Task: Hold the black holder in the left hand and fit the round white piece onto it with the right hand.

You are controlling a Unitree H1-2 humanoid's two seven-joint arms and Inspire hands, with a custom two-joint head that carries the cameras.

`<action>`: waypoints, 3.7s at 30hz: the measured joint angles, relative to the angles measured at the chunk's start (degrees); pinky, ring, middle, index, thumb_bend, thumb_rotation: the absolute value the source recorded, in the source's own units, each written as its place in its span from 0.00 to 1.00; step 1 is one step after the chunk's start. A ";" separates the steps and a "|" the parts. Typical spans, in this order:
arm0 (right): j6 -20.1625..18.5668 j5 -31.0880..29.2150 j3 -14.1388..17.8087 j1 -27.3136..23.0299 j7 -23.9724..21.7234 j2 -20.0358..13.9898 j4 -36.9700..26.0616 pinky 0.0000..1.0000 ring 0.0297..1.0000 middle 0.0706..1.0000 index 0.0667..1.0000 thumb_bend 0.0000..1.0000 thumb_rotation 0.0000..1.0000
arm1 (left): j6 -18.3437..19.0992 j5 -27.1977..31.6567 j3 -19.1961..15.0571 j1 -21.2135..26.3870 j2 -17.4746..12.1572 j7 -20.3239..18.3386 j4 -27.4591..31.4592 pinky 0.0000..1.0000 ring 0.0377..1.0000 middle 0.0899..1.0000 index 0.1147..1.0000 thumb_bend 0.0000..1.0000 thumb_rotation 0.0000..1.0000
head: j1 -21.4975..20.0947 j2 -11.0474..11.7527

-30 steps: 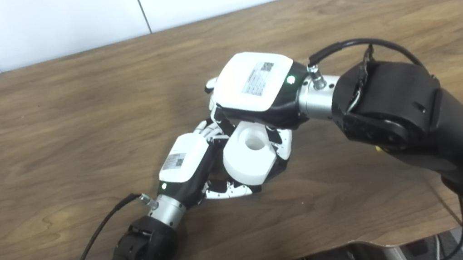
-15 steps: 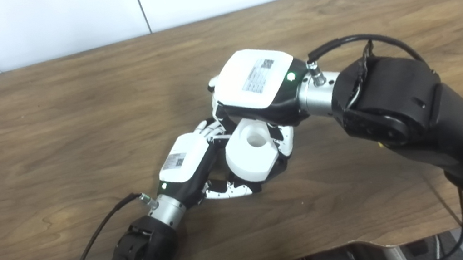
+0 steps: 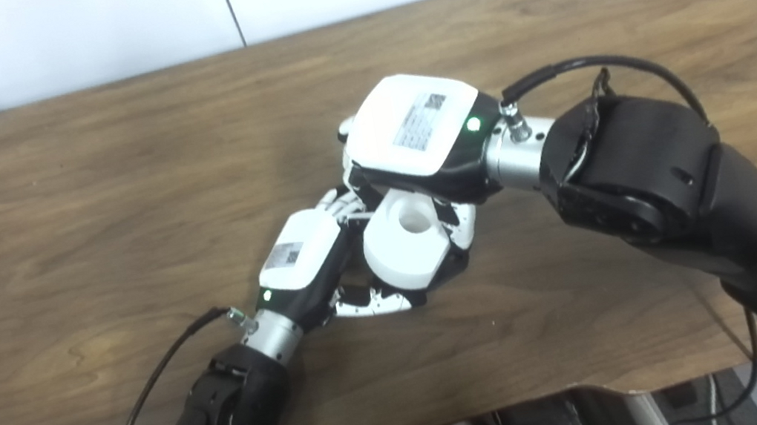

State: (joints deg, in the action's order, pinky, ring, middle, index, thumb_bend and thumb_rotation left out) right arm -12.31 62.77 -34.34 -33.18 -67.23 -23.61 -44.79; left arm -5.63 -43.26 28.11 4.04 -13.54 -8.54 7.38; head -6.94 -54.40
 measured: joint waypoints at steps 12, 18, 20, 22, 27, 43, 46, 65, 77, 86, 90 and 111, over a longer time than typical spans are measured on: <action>1.00 -0.81 -0.30 -0.25 -0.03 -0.70 -0.57 0.78 0.88 0.75 0.44 0.52 0.13 | -0.07 0.02 -0.04 0.05 -0.02 -0.04 0.01 0.95 0.88 0.80 0.42 0.52 0.06 | -0.79 -0.97; 1.00 -1.00 -0.35 -0.34 -0.04 -1.08 -0.62 0.76 0.87 0.74 0.44 0.53 0.13 | -0.04 0.08 -0.10 0.12 -0.12 -0.32 0.07 0.96 0.89 0.80 0.42 0.51 0.06 | -0.88 -1.41; 0.92 -1.12 -0.47 -0.47 -0.04 -1.08 -0.62 0.76 0.87 0.74 0.44 0.53 0.13 | -0.04 0.20 -0.16 0.12 -0.15 -0.39 0.08 0.96 0.89 0.80 0.42 0.51 0.06 | -1.05 -1.58; 0.80 -1.33 -0.68 -0.72 -0.04 -1.09 -0.61 0.76 0.87 0.74 0.44 0.53 0.14 | -0.05 0.35 -0.22 0.12 -0.18 -0.46 0.08 0.96 0.89 0.80 0.42 0.51 0.06 | -1.05 -1.67; -0.68 -2.14 -2.10 -2.05 -0.04 -1.73 -0.43 0.78 0.89 0.76 0.44 0.53 0.14 | -0.06 0.47 -0.30 0.13 -0.24 -0.56 0.11 0.97 0.89 0.80 0.42 0.51 0.06 | -1.58 -1.84; -1.22 -4.02 -2.68 -3.15 -0.04 -3.19 0.04 0.80 0.89 0.75 0.44 0.53 0.14 | 0.10 0.48 -0.44 0.13 -0.33 -1.22 0.53 0.96 0.88 0.80 0.42 0.51 0.06 | -1.58 -1.93; -1.22 -4.51 -2.33 -3.17 -0.04 -3.18 0.37 0.80 0.89 0.75 0.44 0.53 0.14 | 0.09 0.48 -0.45 0.14 -0.33 -1.22 0.54 0.96 0.88 0.80 0.42 0.51 0.06 | -1.49 -1.76; -1.21 -4.02 -2.43 -3.05 -0.04 -2.59 0.80 0.79 0.89 0.76 0.44 0.53 0.14 | 0.16 0.47 -0.48 0.12 -0.33 -1.31 0.68 0.96 0.89 0.80 0.42 0.52 0.06 | -1.05 -2.02; -1.15 -3.15 -2.53 -1.90 -0.04 -1.92 0.66 0.77 0.88 0.75 0.44 0.53 0.14 | 0.10 0.47 -0.49 0.12 -0.33 -1.30 0.68 0.95 0.89 0.80 0.42 0.52 0.06 | -1.23 -2.11; -0.94 -2.69 -2.82 -1.82 -0.04 -1.92 0.50 0.73 0.87 0.73 0.44 0.52 0.13 | 0.09 0.42 -0.47 0.12 -0.33 -1.27 0.68 0.96 0.89 0.80 0.42 0.51 0.06 | -1.23 -2.11; -0.65 -1.86 -2.64 -1.11 -0.04 -1.72 0.44 0.72 0.87 0.74 0.44 0.52 0.13 | 0.09 0.42 -0.46 0.12 -0.33 -1.27 0.68 0.96 0.89 0.80 0.42 0.51 0.06 | -1.23 -2.11; -3.61 -2.80 -8.05 -4.24 0.00 -4.64 0.38 0.85 0.97 0.91 0.71 1.00 0.35 | 0.21 0.42 -0.43 0.16 -0.33 -1.35 0.68 0.96 0.88 0.79 0.42 0.51 0.06 | -1.41 -1.93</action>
State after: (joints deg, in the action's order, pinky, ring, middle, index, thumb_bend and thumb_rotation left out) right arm -15.92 59.97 -42.39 -37.42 -67.23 -28.24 -44.42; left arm -5.42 -42.84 27.68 4.20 -13.86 -9.89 8.07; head -8.35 -56.34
